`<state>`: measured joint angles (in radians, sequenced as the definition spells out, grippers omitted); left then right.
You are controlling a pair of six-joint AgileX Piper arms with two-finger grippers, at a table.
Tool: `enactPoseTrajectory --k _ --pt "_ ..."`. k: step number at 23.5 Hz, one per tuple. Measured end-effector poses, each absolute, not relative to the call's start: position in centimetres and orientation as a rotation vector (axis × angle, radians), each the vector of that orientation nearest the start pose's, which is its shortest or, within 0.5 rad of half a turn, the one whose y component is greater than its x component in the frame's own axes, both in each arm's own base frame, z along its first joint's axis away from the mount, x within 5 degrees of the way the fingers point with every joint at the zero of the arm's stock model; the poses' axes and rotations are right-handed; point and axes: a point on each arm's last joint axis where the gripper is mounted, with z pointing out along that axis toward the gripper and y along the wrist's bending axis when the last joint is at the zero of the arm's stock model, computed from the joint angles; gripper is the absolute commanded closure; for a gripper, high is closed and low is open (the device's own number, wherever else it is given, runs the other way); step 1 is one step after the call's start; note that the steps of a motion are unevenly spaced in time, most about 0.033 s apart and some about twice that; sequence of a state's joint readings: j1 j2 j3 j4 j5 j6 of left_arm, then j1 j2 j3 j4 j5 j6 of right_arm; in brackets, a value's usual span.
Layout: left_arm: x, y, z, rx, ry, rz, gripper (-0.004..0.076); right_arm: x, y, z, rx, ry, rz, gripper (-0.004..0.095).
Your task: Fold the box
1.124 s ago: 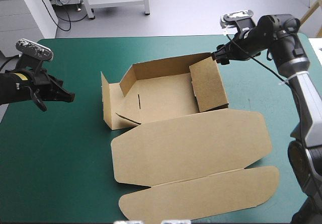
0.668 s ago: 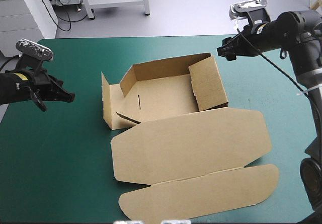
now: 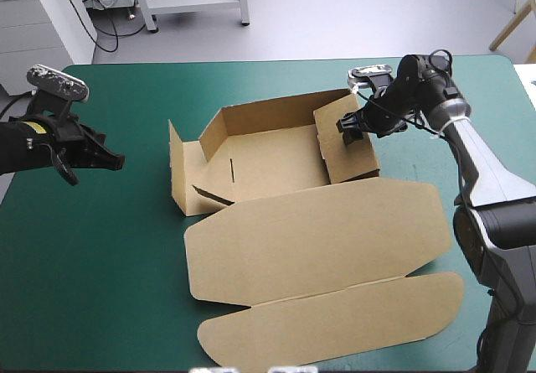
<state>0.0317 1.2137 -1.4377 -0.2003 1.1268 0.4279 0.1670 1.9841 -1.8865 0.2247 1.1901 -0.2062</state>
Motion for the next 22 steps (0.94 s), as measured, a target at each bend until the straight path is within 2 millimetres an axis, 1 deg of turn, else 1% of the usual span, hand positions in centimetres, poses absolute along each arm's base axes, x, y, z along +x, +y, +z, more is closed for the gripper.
enactPoseTrajectory --k 2,4,9,12,14,15,16,17,18,22 --pt "23.2 -0.9 43.4 0.447 2.317 -0.041 0.0734 43.0 9.2 29.1 -0.447 2.727 0.303 0.0239" --pt "23.2 -1.1 43.5 0.445 2.312 -0.063 0.0734 43.5 9.3 28.3 -0.445 2.722 0.302 0.0286" --pt "23.2 -1.1 43.5 0.443 2.309 -0.069 0.0734 43.8 9.4 27.8 -0.447 2.713 0.323 0.0414" --pt "23.2 -1.2 43.5 0.441 2.305 -0.08 0.0734 44.0 9.6 27.3 -0.438 2.722 0.352 0.0518" --pt "23.2 -1.3 43.5 0.44 2.303 -0.093 0.0734 44.2 9.7 26.8 -0.436 2.733 0.361 0.0641" --pt "23.2 -1.3 43.5 0.44 2.303 -0.096 0.0734 44.2 9.7 26.5 -0.436 2.739 0.362 0.0731" --pt "23.2 -1.3 43.5 0.44 2.302 -0.097 0.0734 44.3 9.7 26.5 -0.44 2.738 0.358 0.0772" --pt "23.2 -1.3 43.5 0.44 2.302 -0.097 0.0734 44.3 9.6 26.5 -0.439 2.738 0.355 0.0888" --pt "23.2 -1.3 43.5 0.44 2.302 -0.097 0.0734 44.4 9.5 26.5 -0.435 2.733 0.351 0.0927" --pt "23.2 -1.3 43.5 0.439 2.302 -0.098 0.0734 44.3 9.4 26.8 -0.456 2.722 0.345 0.0927"
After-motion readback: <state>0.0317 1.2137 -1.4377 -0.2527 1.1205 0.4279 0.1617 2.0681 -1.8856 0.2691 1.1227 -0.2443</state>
